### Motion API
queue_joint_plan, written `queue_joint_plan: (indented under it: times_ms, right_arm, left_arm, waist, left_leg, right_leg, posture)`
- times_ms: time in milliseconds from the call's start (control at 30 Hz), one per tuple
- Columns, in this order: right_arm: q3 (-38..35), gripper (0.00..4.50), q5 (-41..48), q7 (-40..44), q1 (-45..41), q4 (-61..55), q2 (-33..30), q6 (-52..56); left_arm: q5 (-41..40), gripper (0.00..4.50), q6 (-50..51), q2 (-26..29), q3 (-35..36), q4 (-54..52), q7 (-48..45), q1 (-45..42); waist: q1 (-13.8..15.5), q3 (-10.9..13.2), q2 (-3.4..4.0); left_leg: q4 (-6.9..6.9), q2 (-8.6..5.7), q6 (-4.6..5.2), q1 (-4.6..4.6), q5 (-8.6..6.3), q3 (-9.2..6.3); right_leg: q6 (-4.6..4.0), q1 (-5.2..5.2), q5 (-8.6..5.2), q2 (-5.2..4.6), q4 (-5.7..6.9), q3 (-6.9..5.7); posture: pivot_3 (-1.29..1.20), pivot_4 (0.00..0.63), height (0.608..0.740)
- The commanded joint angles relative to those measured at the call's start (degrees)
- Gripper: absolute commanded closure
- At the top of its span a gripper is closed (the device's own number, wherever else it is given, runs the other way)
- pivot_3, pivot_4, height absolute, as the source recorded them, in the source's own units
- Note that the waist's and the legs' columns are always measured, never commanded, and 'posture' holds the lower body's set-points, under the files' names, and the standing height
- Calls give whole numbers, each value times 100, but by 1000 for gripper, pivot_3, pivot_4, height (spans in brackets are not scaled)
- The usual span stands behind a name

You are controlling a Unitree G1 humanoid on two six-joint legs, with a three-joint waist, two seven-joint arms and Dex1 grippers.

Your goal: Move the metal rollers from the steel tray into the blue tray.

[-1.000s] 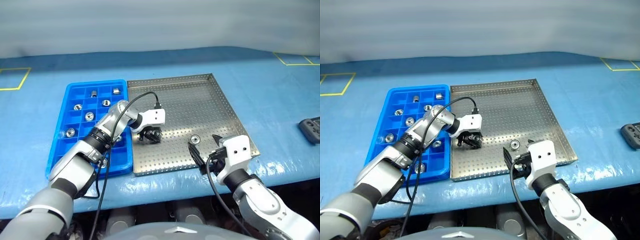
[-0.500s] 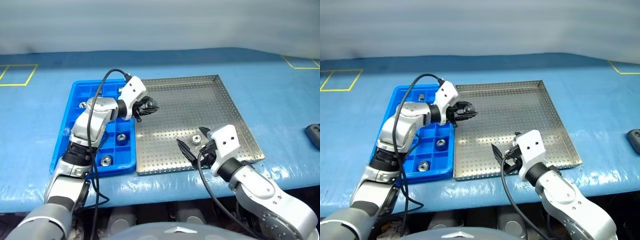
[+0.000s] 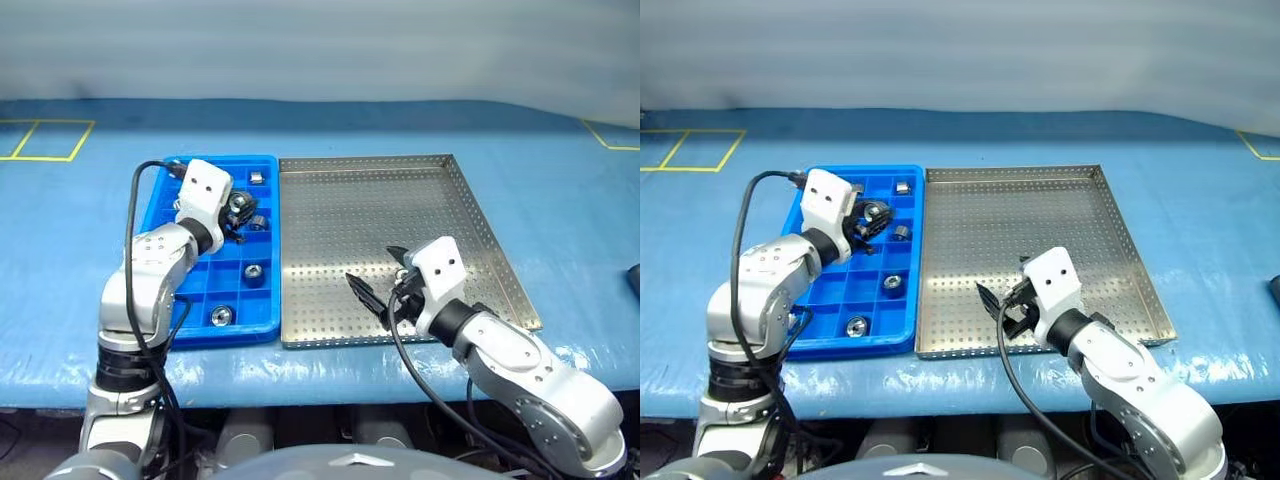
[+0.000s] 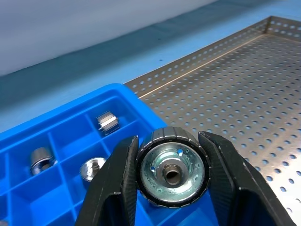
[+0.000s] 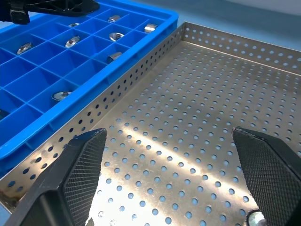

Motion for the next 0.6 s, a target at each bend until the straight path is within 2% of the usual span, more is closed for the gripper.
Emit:
queue_joint_plan:
  times_ms: [33, 600]
  right_arm:
    - [97, 0, -103, 159, -177, 22, 55, -10]
    - [315, 0, -320, 763, -517, 392, 225, 32]
  left_arm:
    - [21, 2797, 142, -102, 215, -408, 373, 238]
    - [20, 2797, 1322, -362, 220, -1551, 1249, 1429]
  waist:
    - [43, 1, -3]
    - [361, -2, -15]
  left_leg:
    - [1, 0, 0, -1, 0, -1]
    - [1, 1, 1, -1, 1, -10]
  right_leg:
    - [0, 0, 0, -1, 0, -1]
    - [-24, 7, -14, -11, -7, -14]
  posture:
    - [165, 150, 740]
    - [267, 150, 740]
